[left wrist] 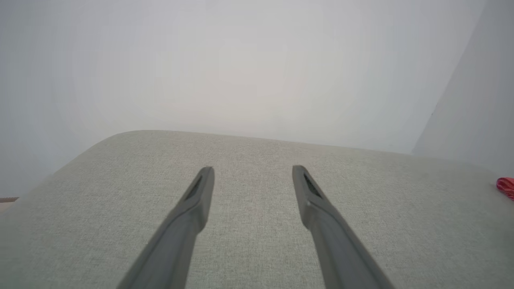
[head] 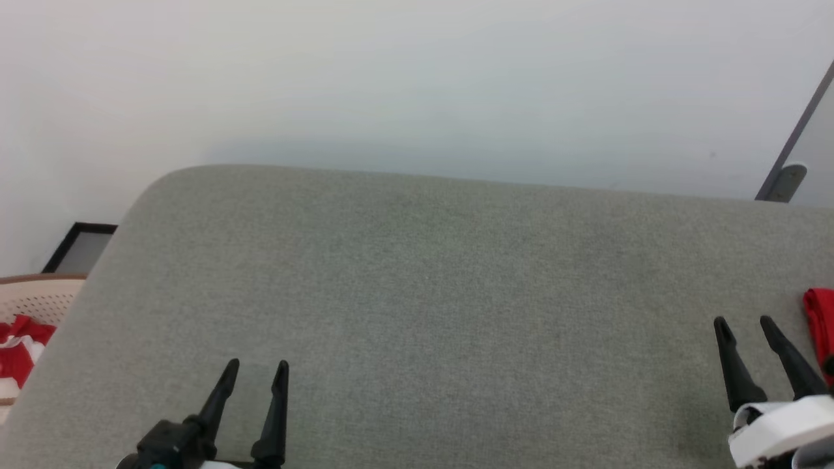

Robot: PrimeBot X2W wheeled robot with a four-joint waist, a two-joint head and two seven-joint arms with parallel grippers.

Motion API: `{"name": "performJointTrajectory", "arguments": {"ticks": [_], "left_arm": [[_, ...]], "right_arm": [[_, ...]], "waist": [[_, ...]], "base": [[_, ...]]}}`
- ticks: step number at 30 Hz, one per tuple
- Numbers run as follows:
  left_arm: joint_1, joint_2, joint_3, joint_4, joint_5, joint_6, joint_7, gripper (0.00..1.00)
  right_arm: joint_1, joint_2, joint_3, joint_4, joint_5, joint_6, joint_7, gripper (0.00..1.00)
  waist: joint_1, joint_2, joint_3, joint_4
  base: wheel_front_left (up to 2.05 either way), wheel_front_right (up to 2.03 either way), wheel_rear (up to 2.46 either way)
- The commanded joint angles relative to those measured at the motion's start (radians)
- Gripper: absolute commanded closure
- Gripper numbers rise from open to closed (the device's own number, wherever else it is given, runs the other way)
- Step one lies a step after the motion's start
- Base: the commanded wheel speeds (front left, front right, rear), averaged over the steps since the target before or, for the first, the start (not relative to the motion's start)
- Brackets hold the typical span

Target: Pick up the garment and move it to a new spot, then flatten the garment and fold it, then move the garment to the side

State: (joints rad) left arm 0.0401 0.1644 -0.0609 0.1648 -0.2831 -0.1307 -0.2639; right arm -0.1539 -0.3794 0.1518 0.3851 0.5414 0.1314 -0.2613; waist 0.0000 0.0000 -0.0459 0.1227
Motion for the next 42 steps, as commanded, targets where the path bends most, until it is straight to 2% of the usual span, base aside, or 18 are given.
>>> {"name": "performJointTrajectory", "arguments": {"ticks": [1, 22, 42], "left_arm": [[0.013, -0.001, 0.004, -0.010, 0.002, 0.001, 0.000, 0.00], [0.112, -0.015, 0.027, -0.107, 0.016, 0.001, 0.000, 0.00], [0.106, -0.015, 0.026, -0.115, 0.006, 0.001, 0.000, 0.00]], "right_arm": [[0.027, 0.008, -0.012, -0.017, -0.017, -0.002, -0.004, 0.00], [0.246, 0.099, -0.165, -0.225, -0.091, -0.002, -0.004, 0.00], [0.263, 0.119, -0.162, -0.237, -0.075, -0.002, 0.002, 0.00]], "waist": [[0.0000, 0.0000, -0.014, 0.009], [0.0000, 0.0000, -0.018, 0.016], [0.0000, 0.0000, -0.025, 0.005]], "base": [[0.00, 0.00, 0.00], [0.00, 0.00, 0.00], [0.00, 0.00, 0.00]]}}
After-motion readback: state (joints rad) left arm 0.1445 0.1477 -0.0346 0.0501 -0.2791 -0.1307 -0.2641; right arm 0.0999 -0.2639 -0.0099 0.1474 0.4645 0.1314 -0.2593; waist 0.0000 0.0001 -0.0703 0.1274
